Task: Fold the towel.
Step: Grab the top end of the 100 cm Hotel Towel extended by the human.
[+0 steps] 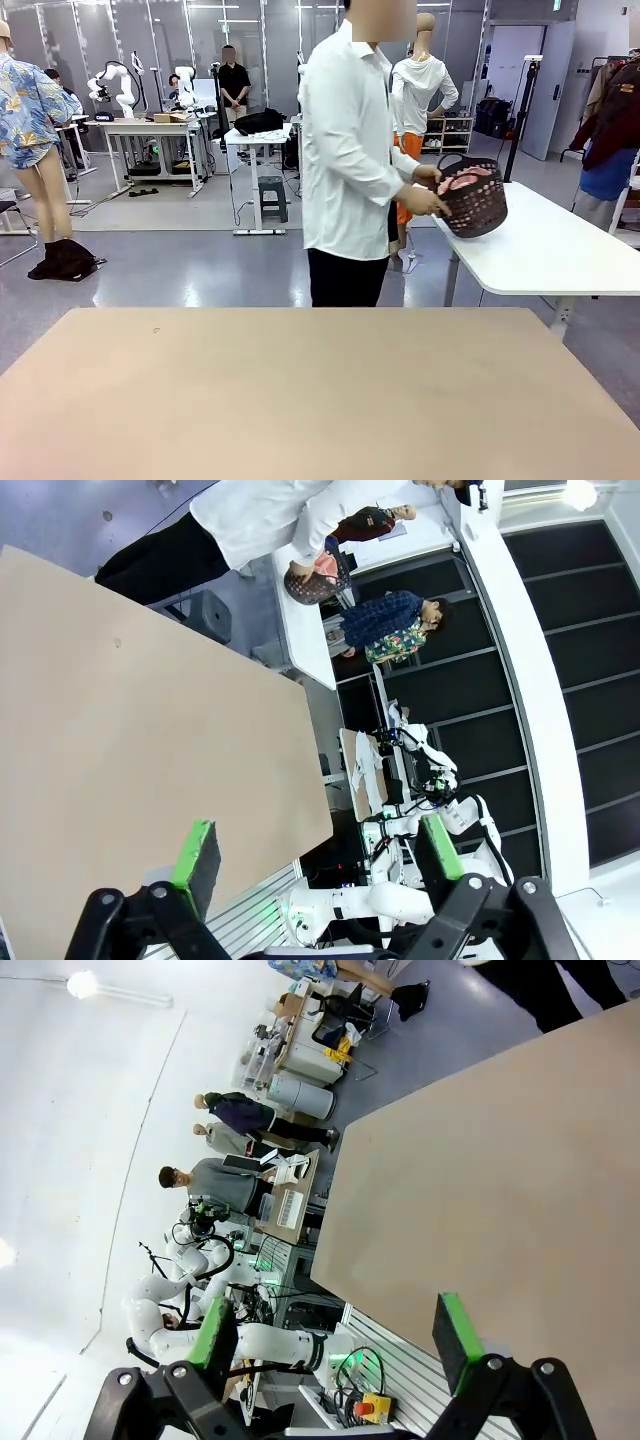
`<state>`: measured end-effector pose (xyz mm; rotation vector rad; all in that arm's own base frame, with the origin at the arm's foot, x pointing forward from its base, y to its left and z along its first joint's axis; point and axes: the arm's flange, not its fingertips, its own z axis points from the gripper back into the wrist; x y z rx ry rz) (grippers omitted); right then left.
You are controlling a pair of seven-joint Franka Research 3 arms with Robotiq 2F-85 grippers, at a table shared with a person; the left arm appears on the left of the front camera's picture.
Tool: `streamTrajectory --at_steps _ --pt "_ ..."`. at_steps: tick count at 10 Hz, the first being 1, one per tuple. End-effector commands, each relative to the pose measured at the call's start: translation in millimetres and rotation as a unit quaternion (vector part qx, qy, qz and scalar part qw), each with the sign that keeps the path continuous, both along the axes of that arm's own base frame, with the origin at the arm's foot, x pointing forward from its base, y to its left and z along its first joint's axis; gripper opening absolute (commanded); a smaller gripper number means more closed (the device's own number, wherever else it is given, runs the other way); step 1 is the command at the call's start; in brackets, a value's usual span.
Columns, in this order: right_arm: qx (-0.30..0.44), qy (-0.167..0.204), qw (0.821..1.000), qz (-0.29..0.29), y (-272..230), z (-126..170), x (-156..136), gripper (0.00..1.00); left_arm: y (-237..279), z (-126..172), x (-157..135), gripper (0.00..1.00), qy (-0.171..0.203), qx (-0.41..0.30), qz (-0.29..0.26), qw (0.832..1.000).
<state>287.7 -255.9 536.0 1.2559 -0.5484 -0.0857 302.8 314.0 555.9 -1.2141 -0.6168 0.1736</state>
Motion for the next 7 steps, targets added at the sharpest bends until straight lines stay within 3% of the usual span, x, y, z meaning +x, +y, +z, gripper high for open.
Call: streamTrajectory --at_steps 1,7 --pt "0.003 -0.011 1.0 0.002 -1.1 1.1 0.5 1.0 -0.1 0.0 -1.2 1.0 -0.007 -0.006 -0.005 1.0" --pt "0.003 -0.011 1.0 0.002 -1.1 1.1 0.5 1.0 -0.1 0.0 -1.2 1.0 -0.007 -0.006 -0.005 1.0"
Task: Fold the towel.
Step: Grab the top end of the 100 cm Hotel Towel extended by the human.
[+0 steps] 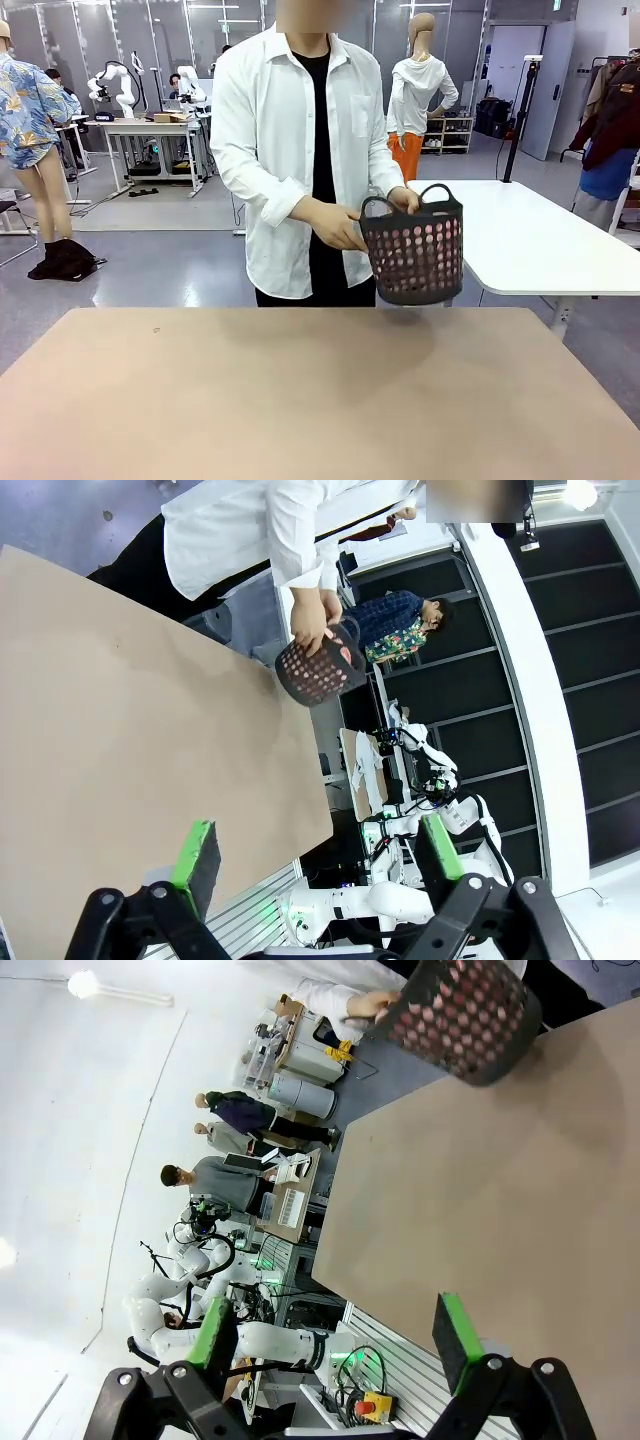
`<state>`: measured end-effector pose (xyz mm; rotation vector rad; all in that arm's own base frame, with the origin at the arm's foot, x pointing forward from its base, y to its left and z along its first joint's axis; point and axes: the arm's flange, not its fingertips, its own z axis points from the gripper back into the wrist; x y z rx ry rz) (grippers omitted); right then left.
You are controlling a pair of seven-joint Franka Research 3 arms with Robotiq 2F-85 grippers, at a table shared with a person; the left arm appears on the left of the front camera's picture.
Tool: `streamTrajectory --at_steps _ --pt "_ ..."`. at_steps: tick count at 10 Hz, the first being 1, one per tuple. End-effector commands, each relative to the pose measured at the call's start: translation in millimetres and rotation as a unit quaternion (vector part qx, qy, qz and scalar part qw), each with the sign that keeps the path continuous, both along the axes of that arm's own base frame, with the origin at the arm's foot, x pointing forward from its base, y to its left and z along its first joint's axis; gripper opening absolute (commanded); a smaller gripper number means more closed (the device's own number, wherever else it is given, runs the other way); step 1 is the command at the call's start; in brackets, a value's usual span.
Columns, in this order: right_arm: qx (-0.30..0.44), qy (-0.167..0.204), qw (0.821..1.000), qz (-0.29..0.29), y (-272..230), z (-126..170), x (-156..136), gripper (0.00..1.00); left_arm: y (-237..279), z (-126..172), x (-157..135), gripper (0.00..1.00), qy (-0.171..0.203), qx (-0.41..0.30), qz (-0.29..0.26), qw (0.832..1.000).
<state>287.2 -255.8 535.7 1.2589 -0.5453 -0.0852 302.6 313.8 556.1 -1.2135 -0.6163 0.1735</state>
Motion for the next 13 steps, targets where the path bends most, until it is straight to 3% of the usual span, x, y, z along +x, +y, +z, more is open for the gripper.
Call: streamTrajectory --at_steps 1,13 --pt "0.002 -0.012 1.0 0.001 -1.2 1.4 1.0 1.0 0.0 -0.2 -1.0 1.0 -0.007 -0.006 -0.005 1.0" --pt "0.002 -0.012 1.0 0.001 -1.2 1.4 1.0 1.0 0.0 -0.2 -1.0 1.0 -0.007 -0.006 -0.005 1.0"
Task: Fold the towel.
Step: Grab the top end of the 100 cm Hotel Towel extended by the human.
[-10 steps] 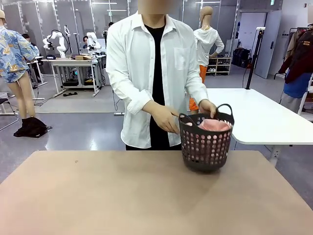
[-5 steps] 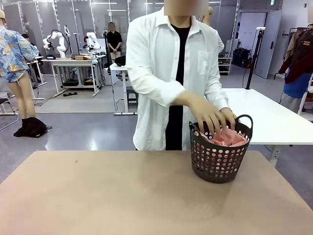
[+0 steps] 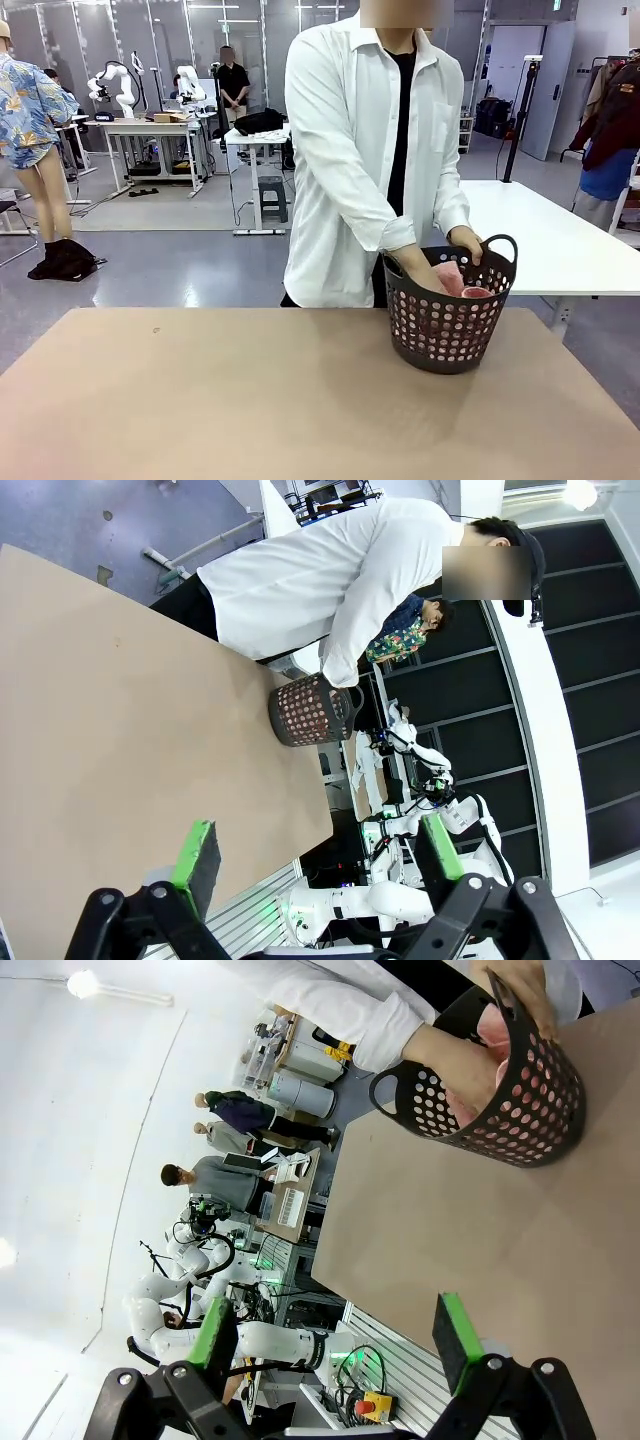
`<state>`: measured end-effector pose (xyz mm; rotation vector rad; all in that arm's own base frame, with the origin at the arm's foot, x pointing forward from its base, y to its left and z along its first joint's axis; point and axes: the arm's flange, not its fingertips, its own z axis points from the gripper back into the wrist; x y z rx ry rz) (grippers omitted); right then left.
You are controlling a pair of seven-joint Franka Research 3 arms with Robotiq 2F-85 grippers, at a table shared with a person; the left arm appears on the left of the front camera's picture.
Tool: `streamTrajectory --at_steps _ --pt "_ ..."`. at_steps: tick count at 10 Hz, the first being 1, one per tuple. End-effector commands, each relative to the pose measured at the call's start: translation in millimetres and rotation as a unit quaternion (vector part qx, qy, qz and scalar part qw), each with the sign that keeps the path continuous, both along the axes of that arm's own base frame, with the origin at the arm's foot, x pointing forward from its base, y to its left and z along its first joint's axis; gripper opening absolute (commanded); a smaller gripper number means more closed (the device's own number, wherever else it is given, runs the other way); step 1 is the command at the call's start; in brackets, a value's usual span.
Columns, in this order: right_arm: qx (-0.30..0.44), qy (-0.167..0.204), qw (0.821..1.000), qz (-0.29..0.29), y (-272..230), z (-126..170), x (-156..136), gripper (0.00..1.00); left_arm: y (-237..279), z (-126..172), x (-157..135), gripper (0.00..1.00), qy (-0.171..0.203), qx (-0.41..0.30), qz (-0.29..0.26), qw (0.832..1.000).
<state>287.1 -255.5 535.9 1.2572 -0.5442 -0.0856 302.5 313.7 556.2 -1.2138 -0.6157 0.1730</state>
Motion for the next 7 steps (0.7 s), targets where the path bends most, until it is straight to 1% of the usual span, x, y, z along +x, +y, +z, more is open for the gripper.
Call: streamTrajectory --at_steps 1,7 --pt "0.003 -0.013 1.0 0.001 -1.5 1.2 1.1 1.0 0.2 -0.3 -1.0 1.0 -0.007 -0.006 -0.004 1.0" --pt "0.003 -0.013 1.0 0.001 -1.5 1.2 1.1 1.0 0.2 -0.3 -1.0 1.0 -0.007 -0.006 -0.004 1.0"
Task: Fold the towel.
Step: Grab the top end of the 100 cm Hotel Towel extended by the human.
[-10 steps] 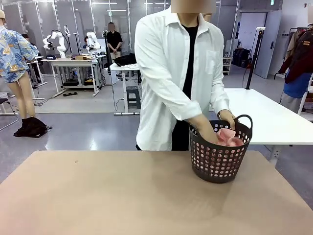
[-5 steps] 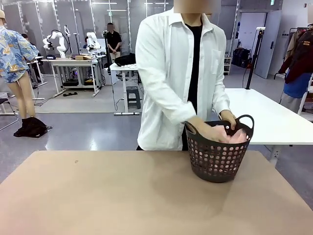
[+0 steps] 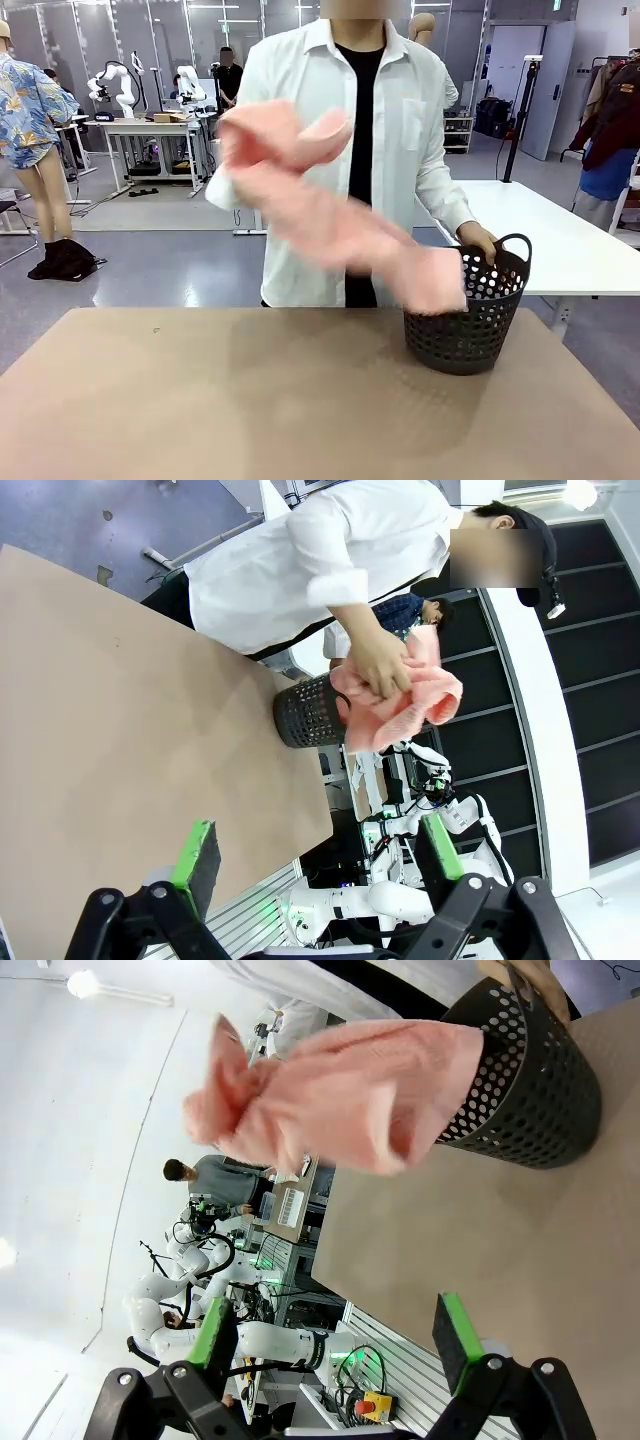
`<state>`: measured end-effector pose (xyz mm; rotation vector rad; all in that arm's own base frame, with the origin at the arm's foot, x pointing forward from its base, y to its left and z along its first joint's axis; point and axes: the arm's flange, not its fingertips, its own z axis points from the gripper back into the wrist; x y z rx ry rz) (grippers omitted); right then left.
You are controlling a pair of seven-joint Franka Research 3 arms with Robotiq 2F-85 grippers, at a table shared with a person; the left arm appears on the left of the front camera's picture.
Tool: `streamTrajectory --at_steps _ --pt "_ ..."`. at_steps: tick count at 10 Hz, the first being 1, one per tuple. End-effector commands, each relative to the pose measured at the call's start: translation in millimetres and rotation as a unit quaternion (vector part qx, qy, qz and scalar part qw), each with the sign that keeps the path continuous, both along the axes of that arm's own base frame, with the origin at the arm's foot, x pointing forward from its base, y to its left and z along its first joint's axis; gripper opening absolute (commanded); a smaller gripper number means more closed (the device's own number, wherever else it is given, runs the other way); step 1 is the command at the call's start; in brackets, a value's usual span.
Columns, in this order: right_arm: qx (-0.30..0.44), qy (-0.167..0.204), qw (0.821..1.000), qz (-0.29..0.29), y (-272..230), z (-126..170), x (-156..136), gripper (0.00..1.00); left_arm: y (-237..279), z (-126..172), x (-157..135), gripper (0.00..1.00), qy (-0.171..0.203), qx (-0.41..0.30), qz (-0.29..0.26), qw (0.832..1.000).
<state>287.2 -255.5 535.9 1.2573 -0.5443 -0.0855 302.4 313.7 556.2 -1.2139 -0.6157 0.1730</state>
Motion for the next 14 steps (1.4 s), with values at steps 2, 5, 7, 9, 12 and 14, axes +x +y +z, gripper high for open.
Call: streamTrajectory --at_steps 2,5,7,9,12,14 --pt "0.003 -0.013 1.0 0.001 -1.6 1.1 1.1 1.0 0.1 -0.3 -0.9 1.0 -0.007 -0.006 -0.004 1.0" --pt "0.003 -0.013 1.0 0.001 -1.6 1.1 1.1 1.0 0.1 -0.3 -0.9 1.0 -0.007 -0.006 -0.004 1.0" --pt "0.003 -0.013 1.0 0.001 -1.6 1.1 1.1 1.0 0.1 -0.3 -0.9 1.0 -0.007 -0.006 -0.004 1.0" --pt "0.003 -0.013 1.0 0.001 -1.6 1.1 1.1 1.0 0.1 -0.3 -0.9 1.0 -0.007 -0.006 -0.004 1.0" --pt "0.003 -0.013 1.0 0.001 -1.6 1.1 1.1 1.0 0.1 -0.3 -0.9 1.0 -0.007 -0.006 -0.004 1.0" --pt "0.003 -0.013 1.0 0.001 -1.6 1.1 1.1 1.0 0.1 -0.3 -0.9 1.0 -0.007 -0.006 -0.004 1.0"
